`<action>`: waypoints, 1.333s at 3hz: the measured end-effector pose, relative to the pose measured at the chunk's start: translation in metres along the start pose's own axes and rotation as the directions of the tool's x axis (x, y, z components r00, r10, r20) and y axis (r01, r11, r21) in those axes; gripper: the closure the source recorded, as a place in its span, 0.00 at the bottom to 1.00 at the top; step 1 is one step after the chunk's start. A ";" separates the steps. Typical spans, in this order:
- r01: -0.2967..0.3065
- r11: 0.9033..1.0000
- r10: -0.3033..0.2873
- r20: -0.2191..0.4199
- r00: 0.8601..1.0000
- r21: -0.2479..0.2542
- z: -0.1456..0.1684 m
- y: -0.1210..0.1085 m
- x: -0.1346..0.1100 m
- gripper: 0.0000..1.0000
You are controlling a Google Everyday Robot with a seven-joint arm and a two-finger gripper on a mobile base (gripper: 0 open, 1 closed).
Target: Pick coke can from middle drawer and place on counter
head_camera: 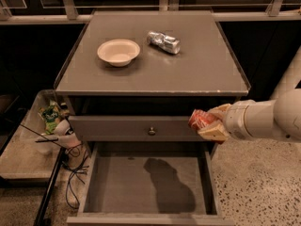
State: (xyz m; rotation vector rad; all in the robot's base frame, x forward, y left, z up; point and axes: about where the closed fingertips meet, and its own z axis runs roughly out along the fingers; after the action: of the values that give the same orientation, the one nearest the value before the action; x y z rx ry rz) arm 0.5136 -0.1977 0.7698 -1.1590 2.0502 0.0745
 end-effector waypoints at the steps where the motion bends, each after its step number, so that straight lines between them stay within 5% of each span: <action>1: 0.005 1.000 -0.005 0.002 1.000 0.002 -0.001 -0.001 -0.002 1.00; 2: 0.086 0.995 -0.089 0.048 0.995 0.051 -0.037 -0.018 -0.046 1.00; 3: 0.210 0.966 -0.227 0.106 0.968 0.150 -0.102 -0.048 -0.124 1.00; 4: 0.210 0.966 -0.227 0.106 0.968 0.149 -0.102 -0.048 -0.124 1.00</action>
Offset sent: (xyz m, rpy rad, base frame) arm 0.0139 0.0167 0.1659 -0.0723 -0.2658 0.1180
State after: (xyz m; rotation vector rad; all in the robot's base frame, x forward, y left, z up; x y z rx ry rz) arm 0.5263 -0.1783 0.9352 -1.2552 1.7802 -0.0998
